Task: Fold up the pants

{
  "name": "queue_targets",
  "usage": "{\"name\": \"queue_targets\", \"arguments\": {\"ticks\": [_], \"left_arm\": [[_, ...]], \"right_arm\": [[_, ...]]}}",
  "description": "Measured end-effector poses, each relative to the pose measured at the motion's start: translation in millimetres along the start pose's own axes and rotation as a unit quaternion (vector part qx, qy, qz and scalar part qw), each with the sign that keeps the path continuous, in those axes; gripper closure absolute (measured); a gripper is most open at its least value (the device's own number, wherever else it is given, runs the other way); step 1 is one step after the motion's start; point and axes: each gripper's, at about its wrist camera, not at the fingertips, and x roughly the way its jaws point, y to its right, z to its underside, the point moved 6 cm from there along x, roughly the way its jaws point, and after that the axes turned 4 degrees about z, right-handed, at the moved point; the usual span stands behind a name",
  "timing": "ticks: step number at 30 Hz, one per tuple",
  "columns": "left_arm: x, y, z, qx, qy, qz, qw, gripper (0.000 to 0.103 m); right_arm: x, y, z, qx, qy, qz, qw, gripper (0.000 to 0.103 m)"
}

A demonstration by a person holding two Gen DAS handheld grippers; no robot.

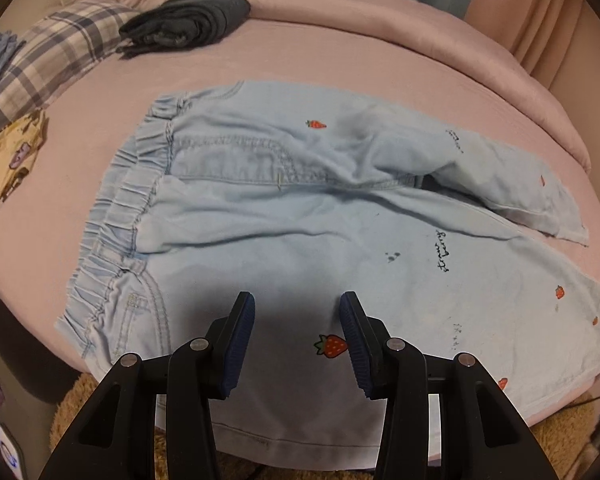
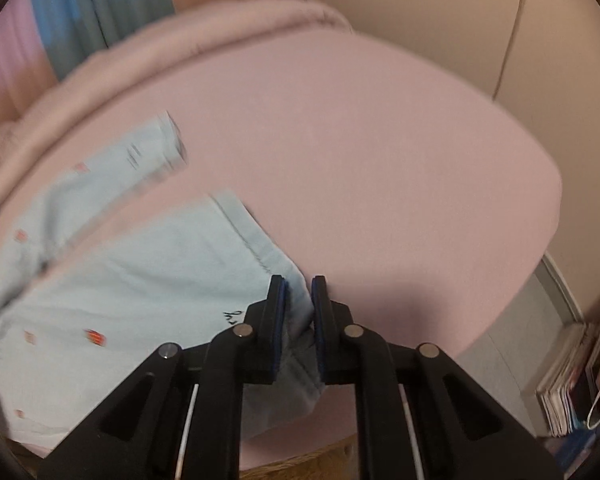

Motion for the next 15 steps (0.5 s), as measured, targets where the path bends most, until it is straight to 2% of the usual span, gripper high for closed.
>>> {"name": "queue_targets", "arguments": {"ticks": [1, 3, 5, 6, 9, 11, 15], "left_arm": [[-1, -1, -2, -0.003, -0.002, 0.008, 1.0000, 0.058], [-8, -2, -10, -0.011, 0.002, 0.029, 0.9995, 0.058], [-16, -5, -25, -0.019, 0.011, 0.049, 0.9986, 0.057], [-18, -7, -32, -0.020, 0.014, 0.054, 0.9983, 0.053], [-25, -19, -62, -0.025, 0.029, 0.037, 0.9986, 0.039], [-28, -31, -85, -0.034, 0.047, 0.020, 0.9981, 0.038], [-10, -65, -127, -0.088, 0.037, 0.033, 0.9948, 0.035]], "right_arm": [[-1, 1, -1, -0.005, 0.002, 0.003, 1.000, 0.090], [-11, -4, -5, -0.026, -0.001, 0.025, 0.999, 0.080], [-20, -7, -17, -0.042, 0.000, 0.049, 0.998, 0.038], [-28, -12, -25, -0.047, 0.009, 0.048, 0.998, 0.032], [-54, -35, -53, -0.050, 0.024, -0.008, 0.998, 0.030], [-67, -59, -79, -0.049, 0.032, -0.055, 0.997, 0.025], [-68, -117, -118, -0.053, 0.024, -0.086, 0.995, 0.023]]}}
